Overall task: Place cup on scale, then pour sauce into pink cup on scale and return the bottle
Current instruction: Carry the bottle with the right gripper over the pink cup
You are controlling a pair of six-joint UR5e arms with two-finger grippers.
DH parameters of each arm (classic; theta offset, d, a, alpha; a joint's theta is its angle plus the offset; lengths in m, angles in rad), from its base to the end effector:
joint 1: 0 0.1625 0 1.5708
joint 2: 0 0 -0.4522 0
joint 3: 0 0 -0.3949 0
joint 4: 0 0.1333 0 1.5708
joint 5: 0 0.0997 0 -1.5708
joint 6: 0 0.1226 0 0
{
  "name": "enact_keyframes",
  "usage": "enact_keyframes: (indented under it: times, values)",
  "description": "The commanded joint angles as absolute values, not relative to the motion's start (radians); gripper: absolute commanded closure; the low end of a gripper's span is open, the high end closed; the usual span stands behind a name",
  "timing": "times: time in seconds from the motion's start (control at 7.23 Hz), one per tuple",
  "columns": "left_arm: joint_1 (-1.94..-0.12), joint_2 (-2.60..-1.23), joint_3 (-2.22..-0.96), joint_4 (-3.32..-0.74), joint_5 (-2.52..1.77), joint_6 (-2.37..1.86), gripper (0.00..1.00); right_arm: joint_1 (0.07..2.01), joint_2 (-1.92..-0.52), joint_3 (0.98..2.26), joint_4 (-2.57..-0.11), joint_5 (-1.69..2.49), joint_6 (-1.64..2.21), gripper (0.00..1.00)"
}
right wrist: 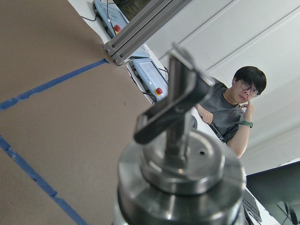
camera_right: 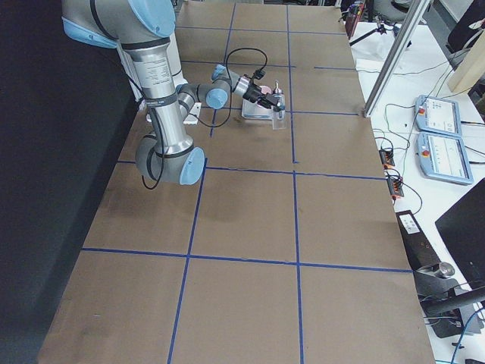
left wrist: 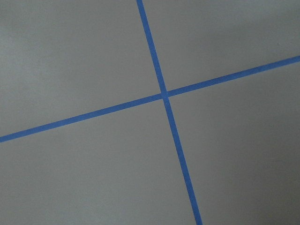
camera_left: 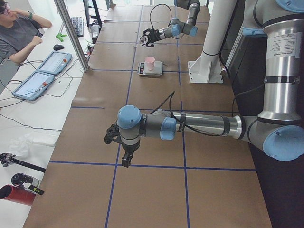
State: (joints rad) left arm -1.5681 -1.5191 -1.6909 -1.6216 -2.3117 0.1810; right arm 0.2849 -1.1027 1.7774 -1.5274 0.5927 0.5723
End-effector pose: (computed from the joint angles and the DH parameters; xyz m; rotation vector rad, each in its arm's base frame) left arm -0.0493 -0.4805 0.6651 0.1795 0.7284 0.2192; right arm -0.5410 -0.4033 0.3054 1.1406 0.0313 -0.2841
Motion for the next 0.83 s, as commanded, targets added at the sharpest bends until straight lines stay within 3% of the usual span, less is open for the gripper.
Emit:
enact_keyframes:
  times: [0.0, 0.69]
  values:
    - [-1.568, -1.520, -1.690, -1.621, -2.312, 0.181, 0.00, 0.246, -1.088, 1.724, -1.569, 0.508, 0.558, 1.00]
    - [-1.569, -1.519, -1.690, -1.620, -2.312, 0.181, 0.00, 0.209, -1.048, 1.691, -1.655, 0.344, 0.344, 1.00]
